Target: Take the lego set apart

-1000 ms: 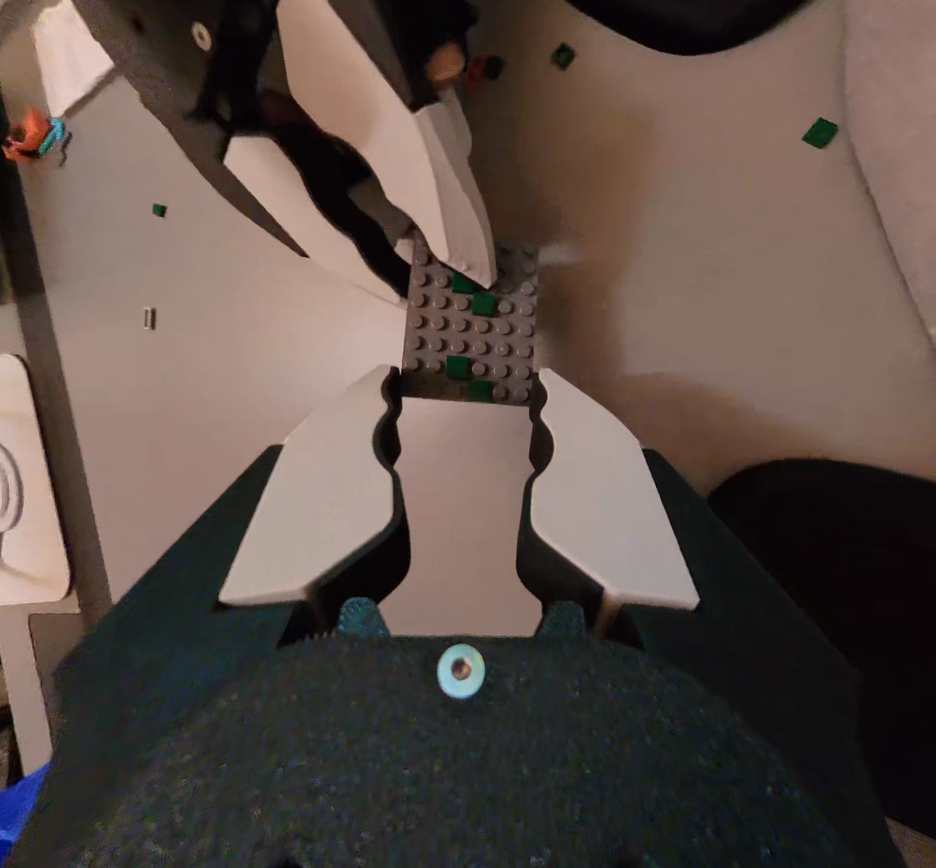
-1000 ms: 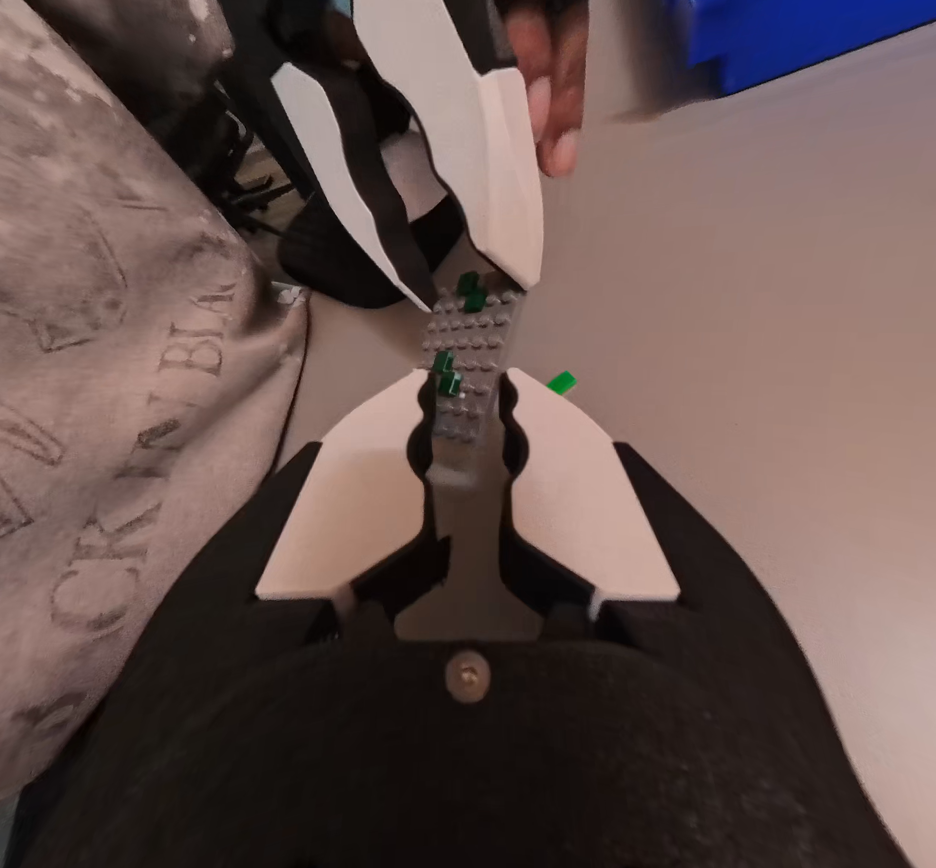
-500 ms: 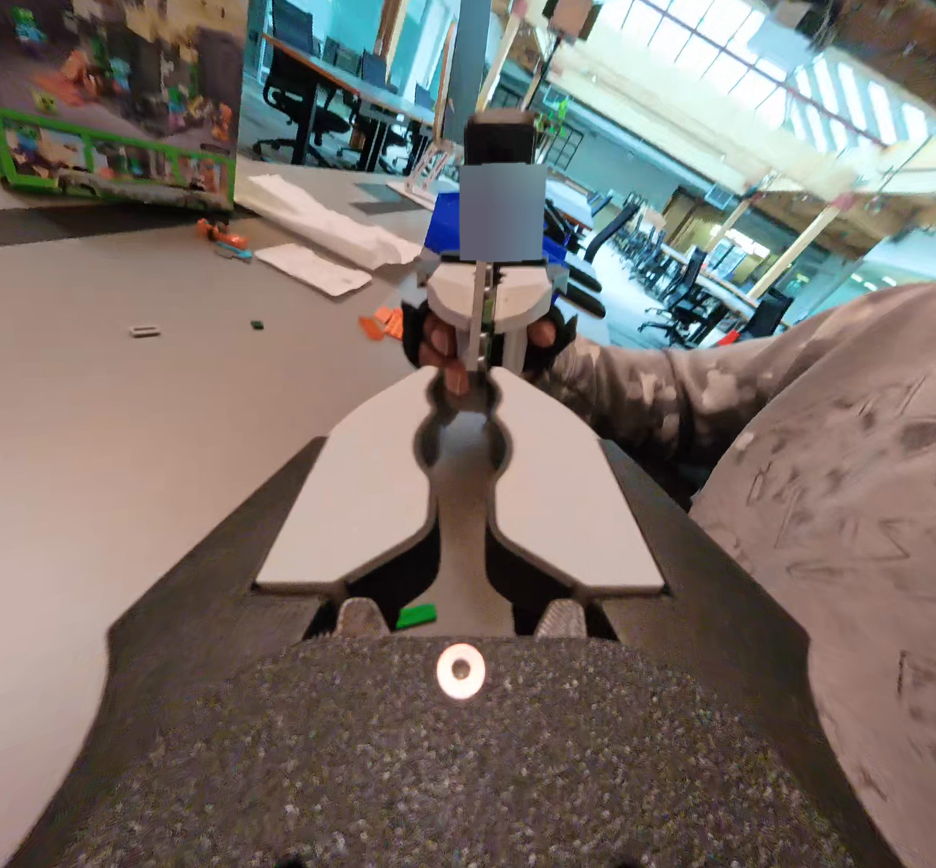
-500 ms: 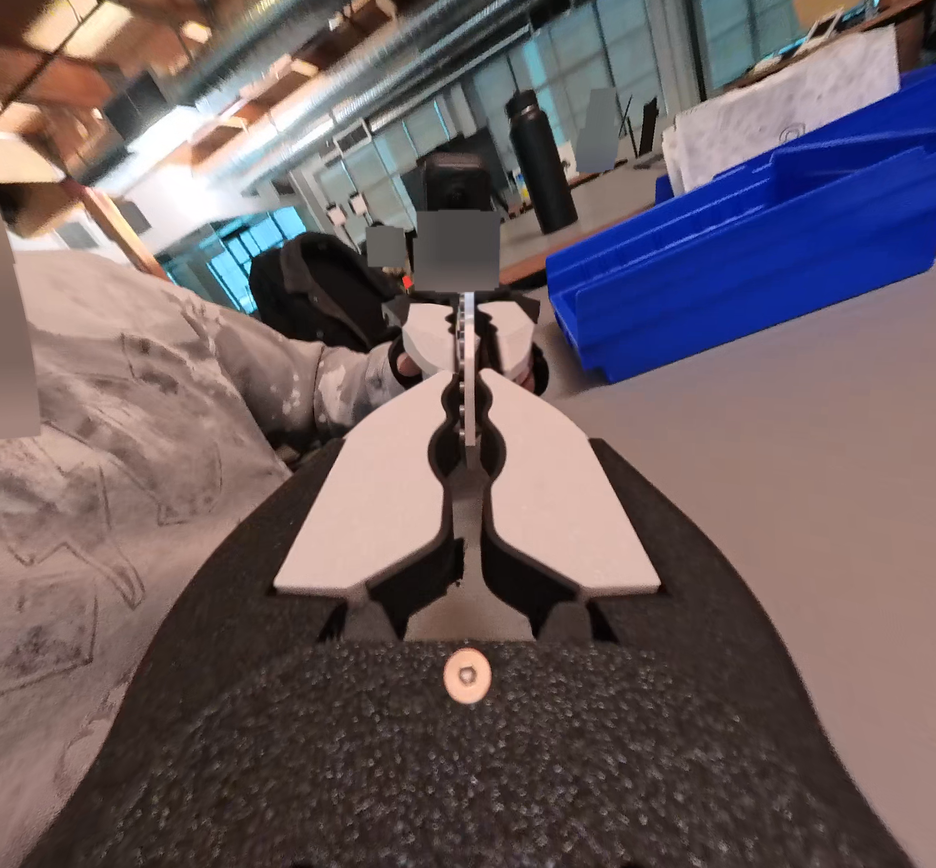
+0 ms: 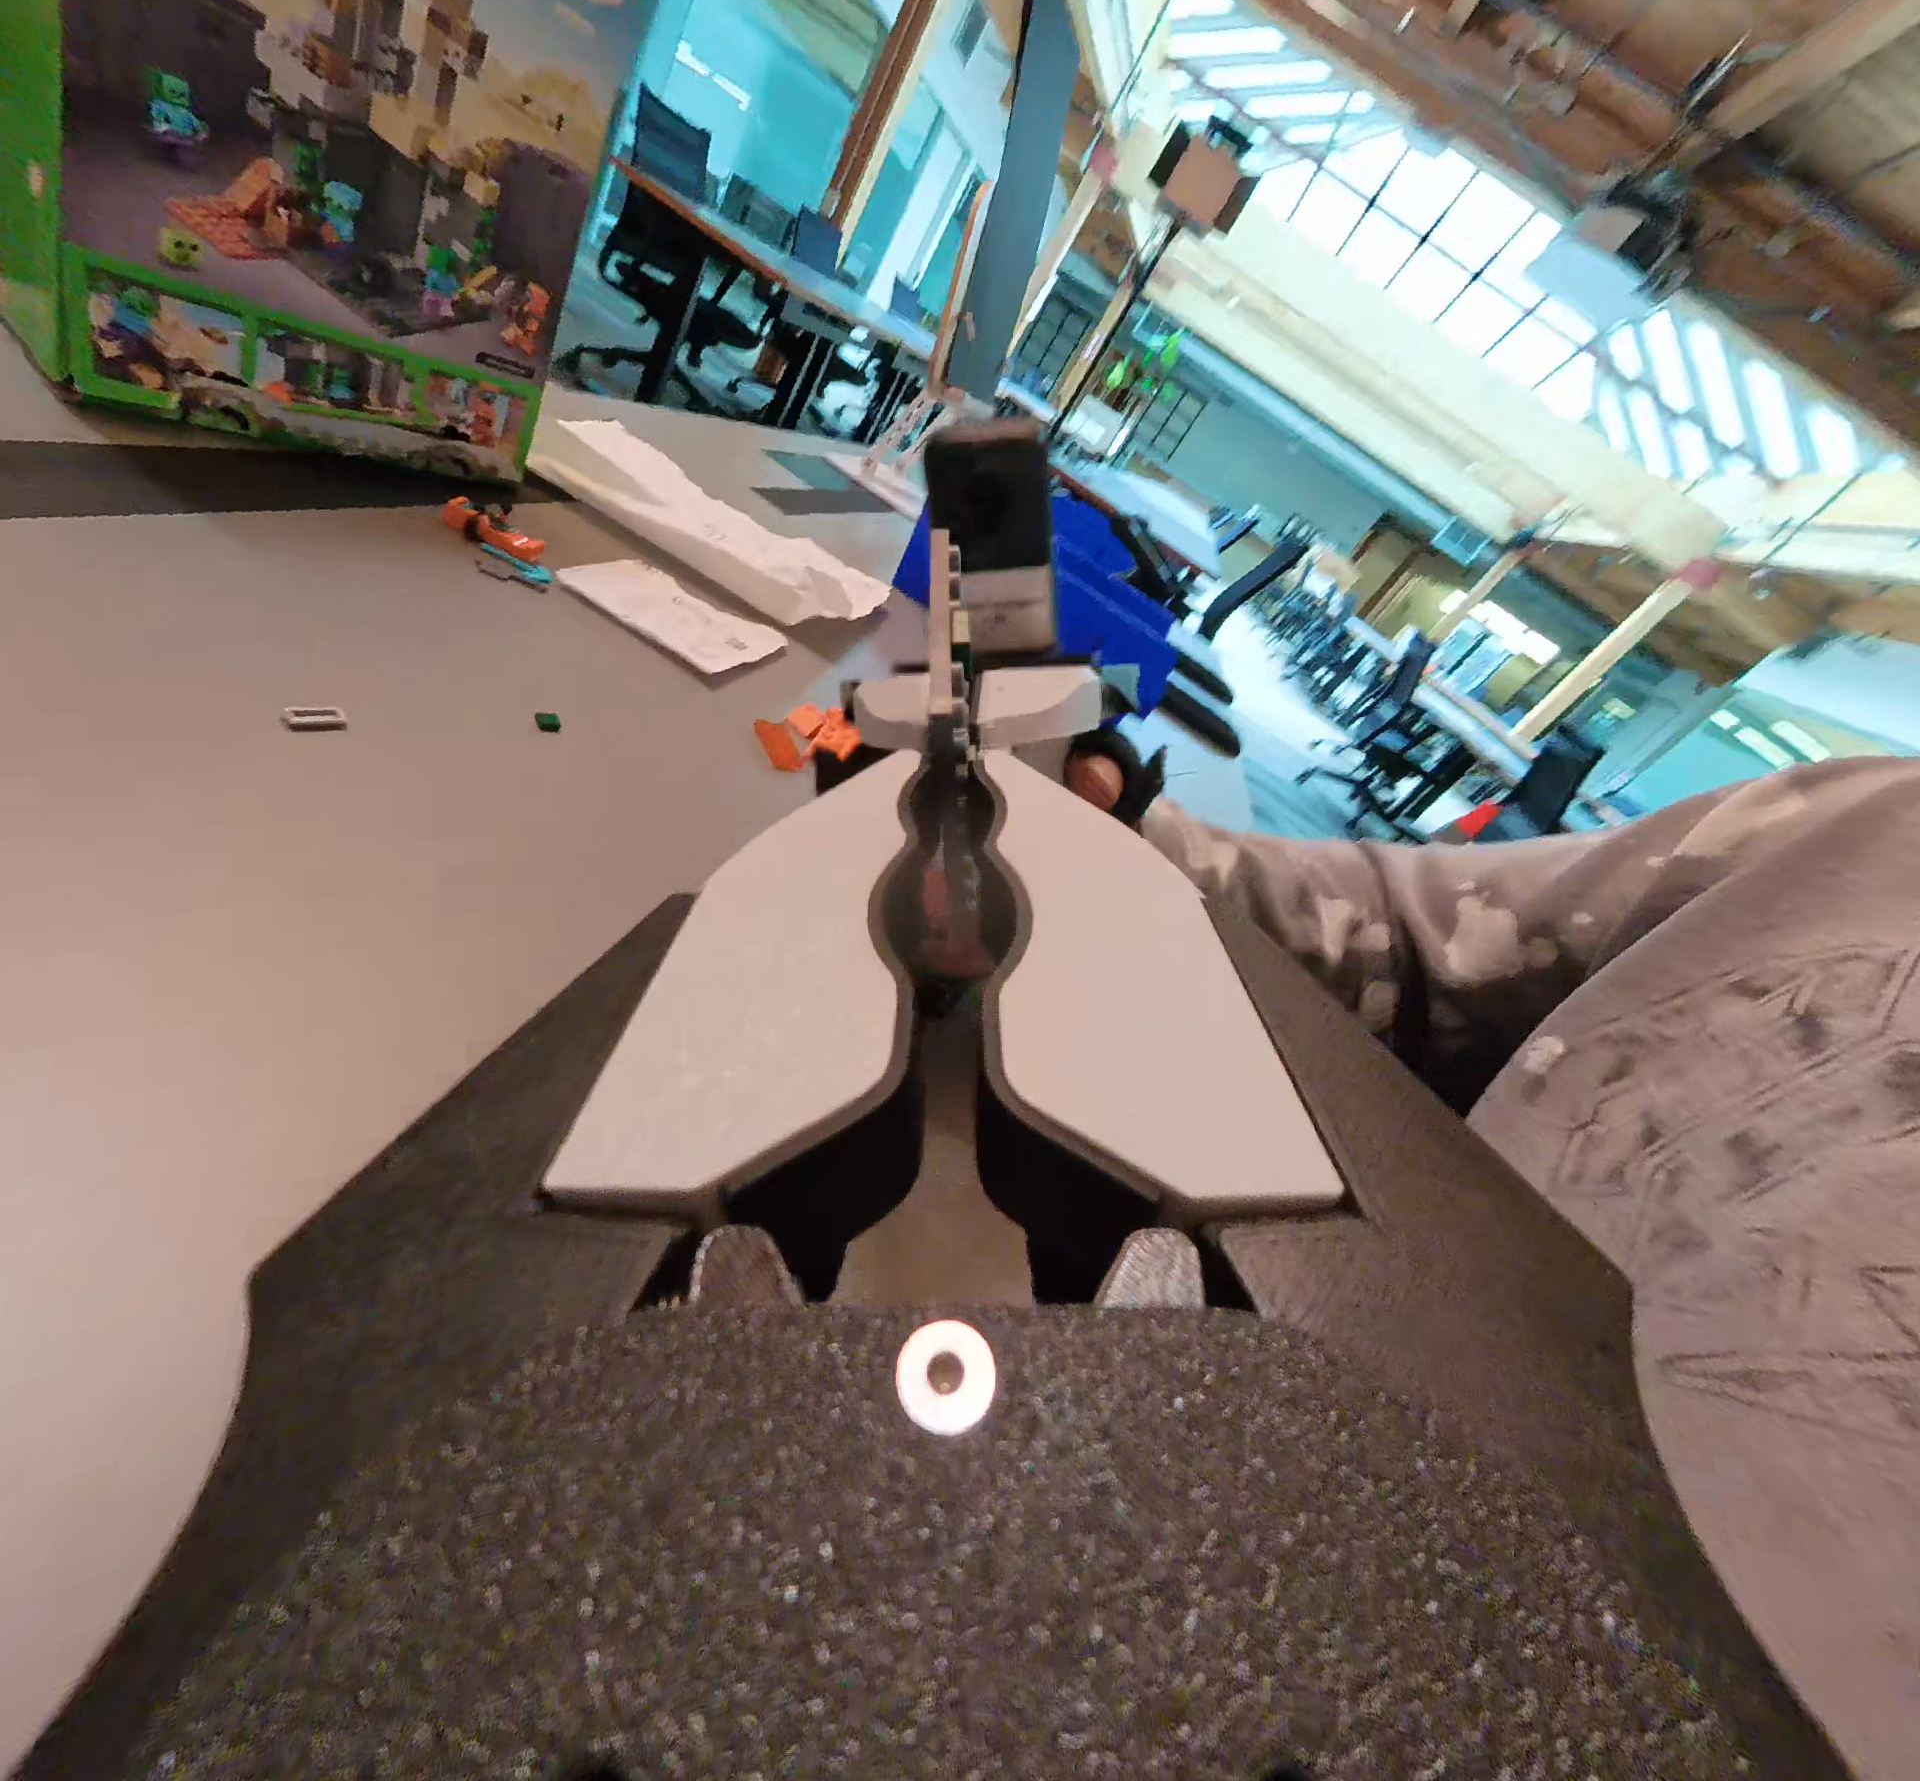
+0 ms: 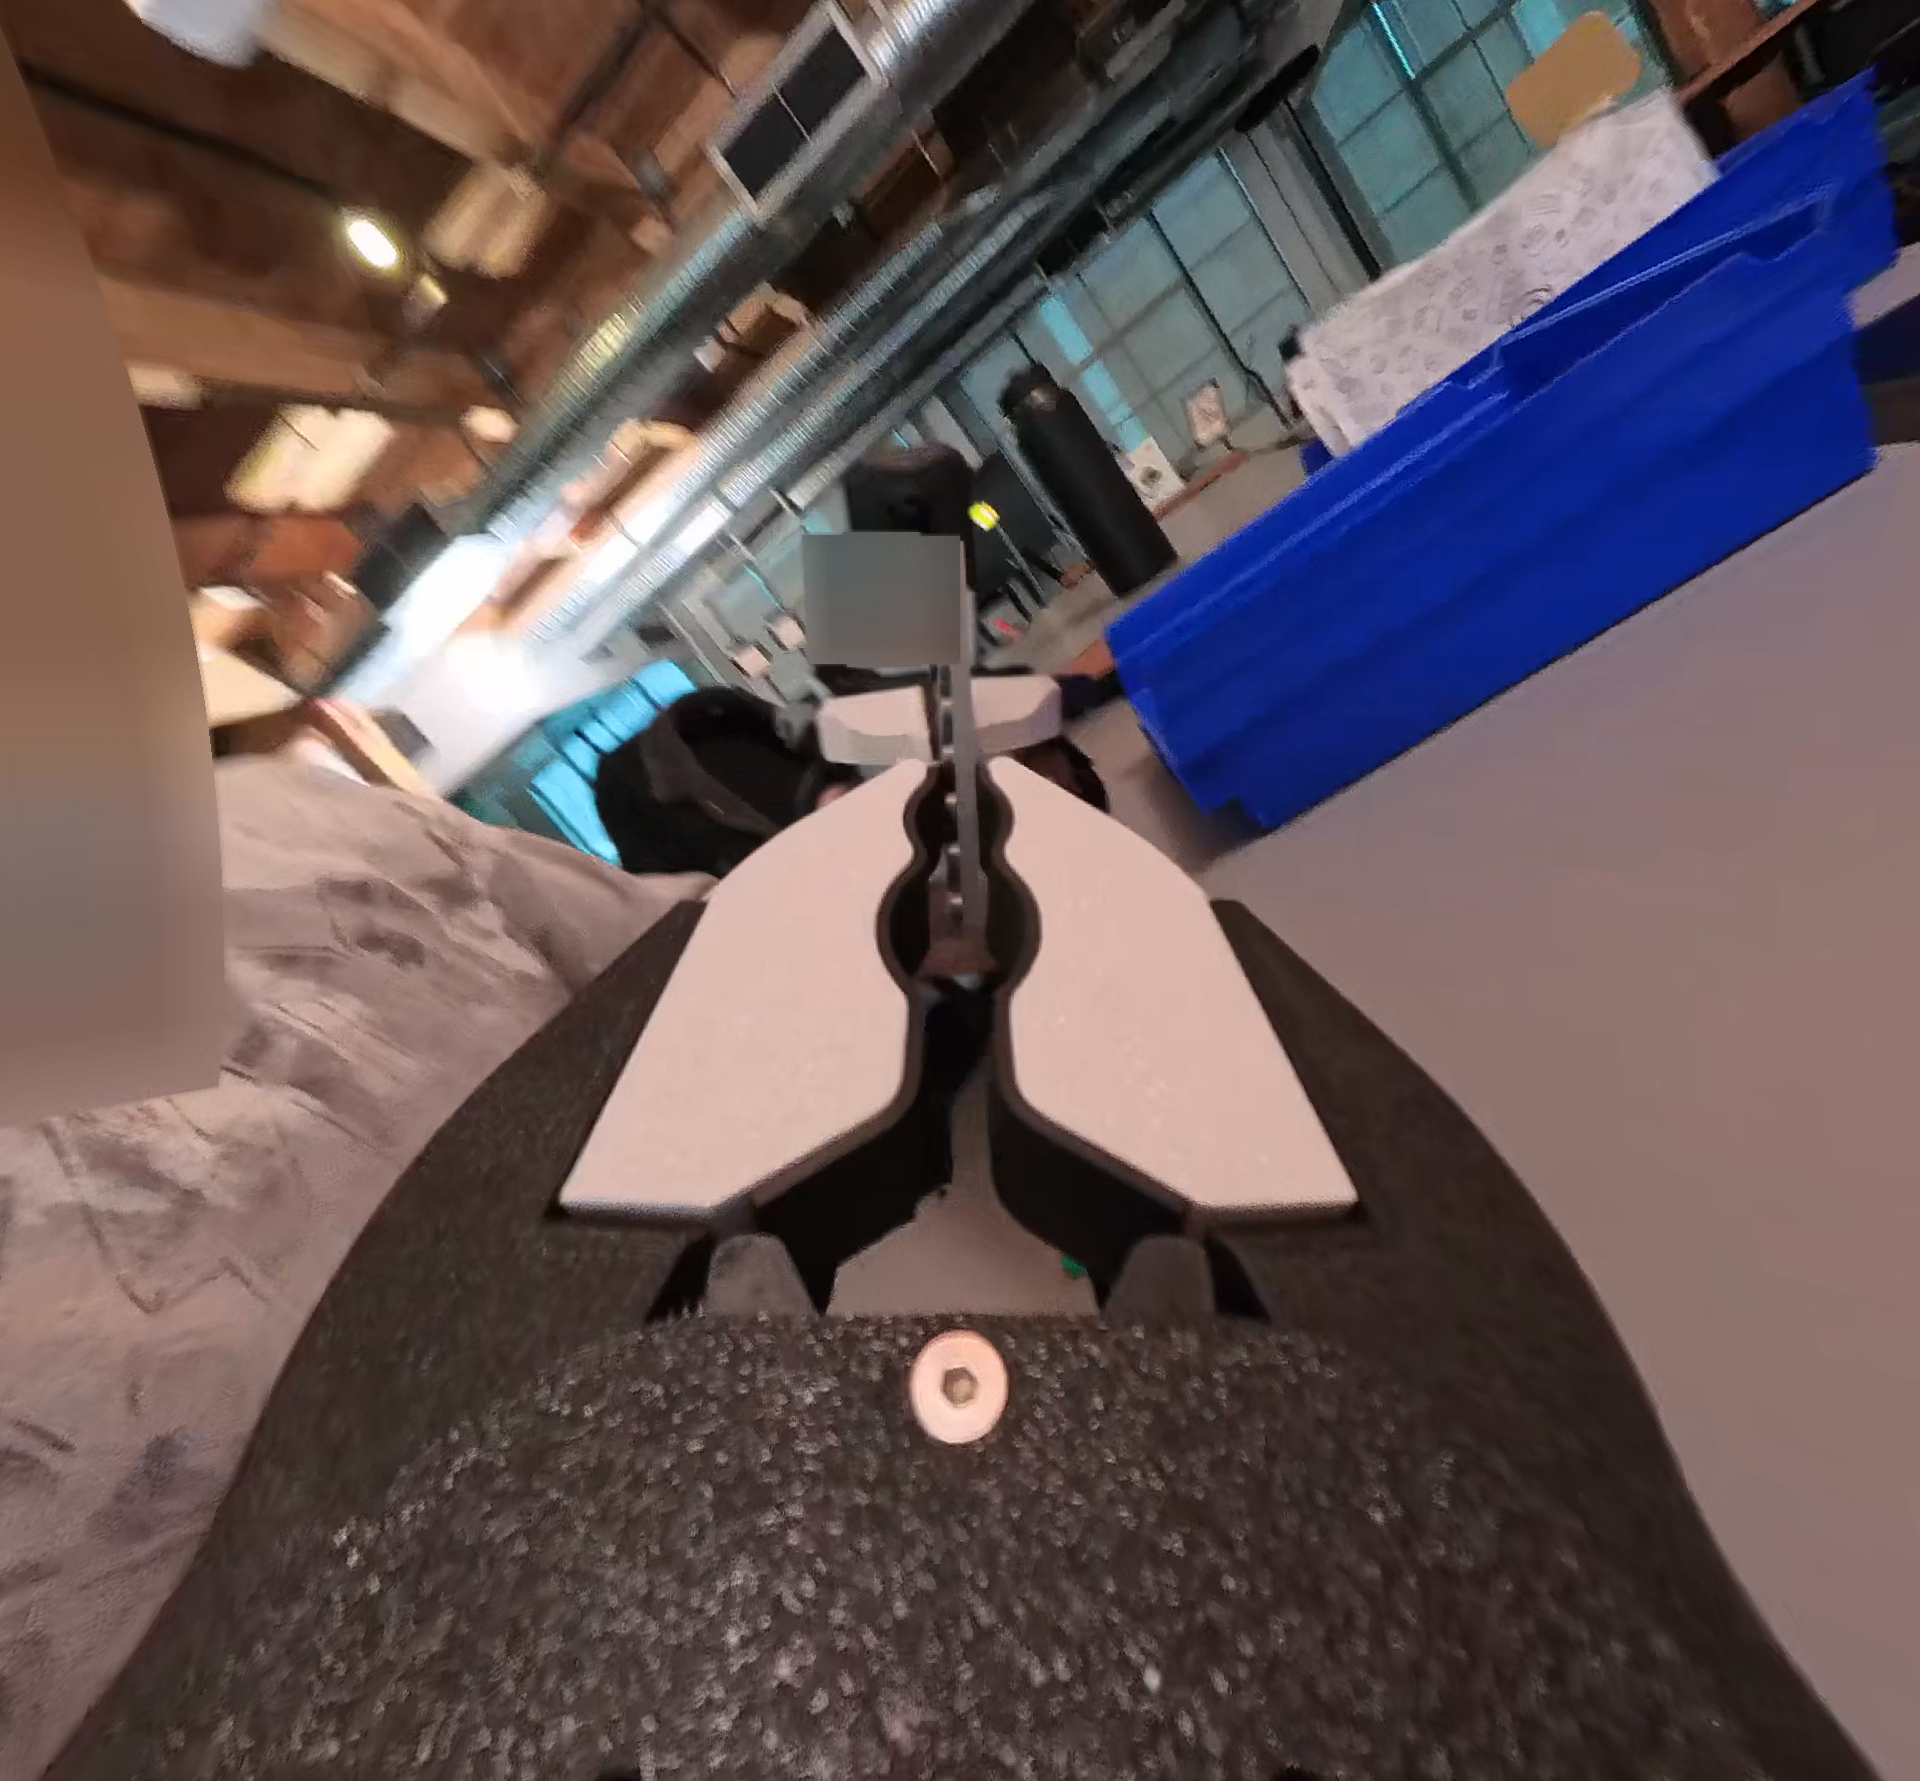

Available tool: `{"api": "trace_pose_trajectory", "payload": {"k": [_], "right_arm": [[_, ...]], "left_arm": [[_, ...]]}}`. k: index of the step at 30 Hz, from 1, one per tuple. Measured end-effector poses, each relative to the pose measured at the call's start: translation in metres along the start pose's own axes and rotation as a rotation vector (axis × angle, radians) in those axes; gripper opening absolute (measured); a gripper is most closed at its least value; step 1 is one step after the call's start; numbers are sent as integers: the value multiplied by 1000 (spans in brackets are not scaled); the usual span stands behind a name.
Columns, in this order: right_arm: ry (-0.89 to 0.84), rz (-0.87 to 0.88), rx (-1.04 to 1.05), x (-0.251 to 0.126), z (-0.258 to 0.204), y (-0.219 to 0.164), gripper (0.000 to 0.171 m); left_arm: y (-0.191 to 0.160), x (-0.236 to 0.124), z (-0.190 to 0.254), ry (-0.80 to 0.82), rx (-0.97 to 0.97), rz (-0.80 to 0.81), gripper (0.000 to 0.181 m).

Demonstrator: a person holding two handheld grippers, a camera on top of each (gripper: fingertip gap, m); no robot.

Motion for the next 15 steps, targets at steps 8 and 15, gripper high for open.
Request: {"api": "trace_pose_trajectory", "payload": {"k": [8, 15], "right_arm": [[-465, -445, -892, -7, -3, 10, 18], [-510, -812, -1239, 7, 6, -39, 18]], "left_arm": [[-34, -4, -24, 237, 18, -307, 5], [-55, 0, -25, 330, 115, -476, 5]]}}
Point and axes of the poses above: each gripper's, where its closed fingertips meet, x out along the fingers, y out of its top, z = x × y across the jaws, the point moved 4 cm from there along -x, back along the fingers
